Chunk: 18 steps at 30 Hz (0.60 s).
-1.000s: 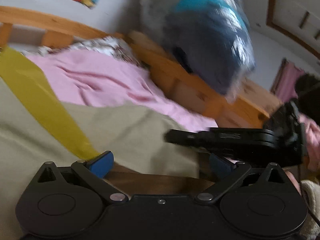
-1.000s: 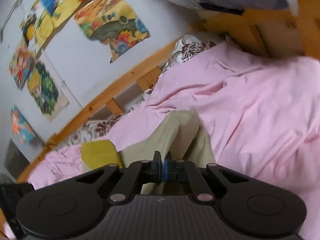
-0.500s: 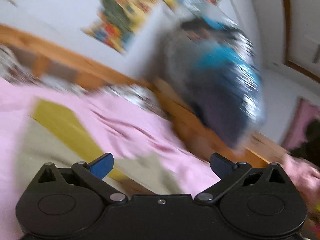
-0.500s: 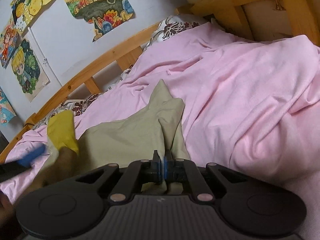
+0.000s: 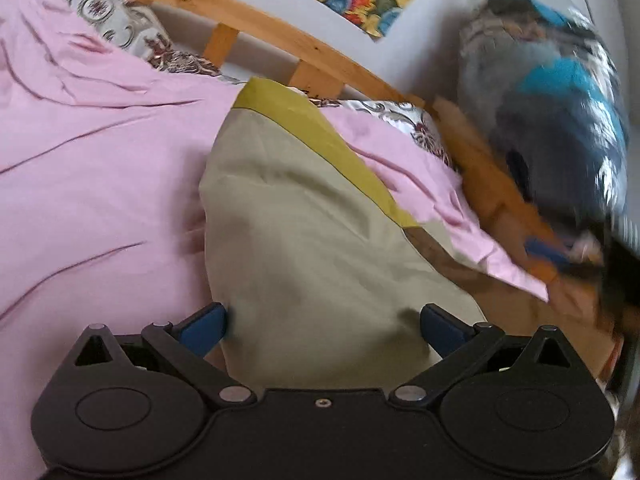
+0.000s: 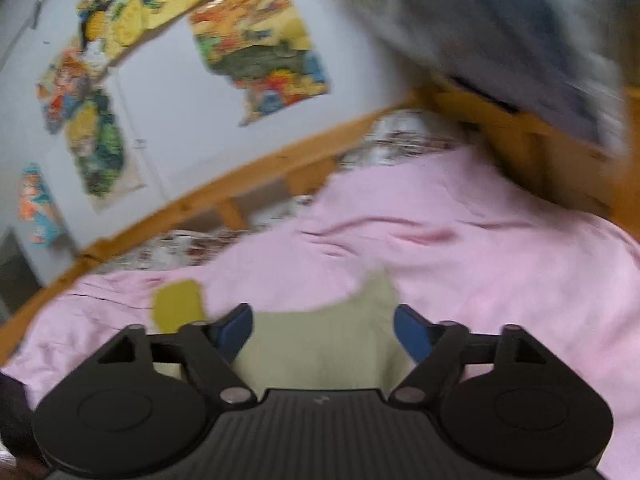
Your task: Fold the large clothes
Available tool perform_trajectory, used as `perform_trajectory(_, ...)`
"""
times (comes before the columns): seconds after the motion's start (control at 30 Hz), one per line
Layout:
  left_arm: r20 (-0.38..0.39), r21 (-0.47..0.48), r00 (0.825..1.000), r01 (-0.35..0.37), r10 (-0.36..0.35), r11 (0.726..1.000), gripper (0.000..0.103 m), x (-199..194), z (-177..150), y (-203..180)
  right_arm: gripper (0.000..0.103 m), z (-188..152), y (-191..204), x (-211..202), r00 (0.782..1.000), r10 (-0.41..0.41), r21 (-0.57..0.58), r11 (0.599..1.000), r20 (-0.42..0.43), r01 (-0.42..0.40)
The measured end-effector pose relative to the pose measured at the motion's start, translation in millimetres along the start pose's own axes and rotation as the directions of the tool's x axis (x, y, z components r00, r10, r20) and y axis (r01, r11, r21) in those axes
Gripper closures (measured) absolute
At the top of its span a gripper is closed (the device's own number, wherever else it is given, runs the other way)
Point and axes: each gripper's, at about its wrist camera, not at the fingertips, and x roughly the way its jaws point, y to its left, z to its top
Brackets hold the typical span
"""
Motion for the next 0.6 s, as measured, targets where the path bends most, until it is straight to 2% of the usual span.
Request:
perform_trajectory(0.07, -0.005, 0.017, 1.0, 0.003, -0.003, 1.0, 0.001, -1.1, -2.1, 1.1, 0.013, 18.2, 15.5, 30.7, 0.992, 0.078, -0.02, 0.997, -0.099, -0.08)
perform_trajectory(0.13, -0.011, 0.025, 1.0, -0.003, 0.003, 1.0, 0.001, 0.1, -2.7, 0.0, 0.012, 25.8, 34.0, 72.6, 0.966, 0.145, -0.048, 0.986, -0.212, -0.159)
perform_trajectory(0.27, -0.043, 0.043, 0.999, -0.015, 0.017, 0.999, 0.001, 2.8, 0.5, -2.8, 0.015, 16.2, 63.1, 140.7, 0.919, 0.1, -0.114, 0.981, -0.382, -0.155)
perform_trajectory(0.37, -0.068, 0.058, 0.998, -0.013, 0.017, 0.998, 0.001, 2.6, 3.7, -3.9, 0.034, 8.4, 66.6, 154.3, 0.905, 0.116, -0.09, 0.982, -0.409, -0.167)
perform_trajectory(0.4, -0.075, 0.067, 0.997, -0.013, 0.018, 0.998, 0.001, 2.5, 3.9, -5.0, 0.047, 7.3, 64.7, 155.2, 0.903, 0.13, -0.074, 0.982, -0.41, -0.175)
perform_trajectory(0.43, -0.079, 0.076, 0.997, -0.012, 0.018, 0.997, 0.001, 3.0, 4.6, -6.1, 0.066, 5.2, 61.2, 154.9, 0.898, 0.152, -0.049, 0.981, -0.413, -0.189)
perform_trajectory(0.47, -0.084, 0.086, 0.996, -0.013, 0.02, 0.996, 0.001, 3.7, 5.1, -7.7, 0.078, 2.6, 60.1, 152.0, 0.898, 0.162, -0.039, 0.98, -0.41, -0.194)
perform_trajectory(0.5, -0.088, 0.096, 0.996, -0.012, 0.02, 0.995, 0.001, 4.2, 5.3, -9.3, 0.097, 0.1, 57.7, 147.8, 0.904, 0.159, -0.038, 0.981, -0.396, -0.19)
perform_trajectory(0.6, -0.093, 0.143, 0.995, -0.006, 0.02, 0.99, 0.001, 4.6, 4.8, -17.0, 0.101, -4.5, 51.1, 130.5, 0.93, 0.139, -0.053, 0.985, -0.339, -0.166)
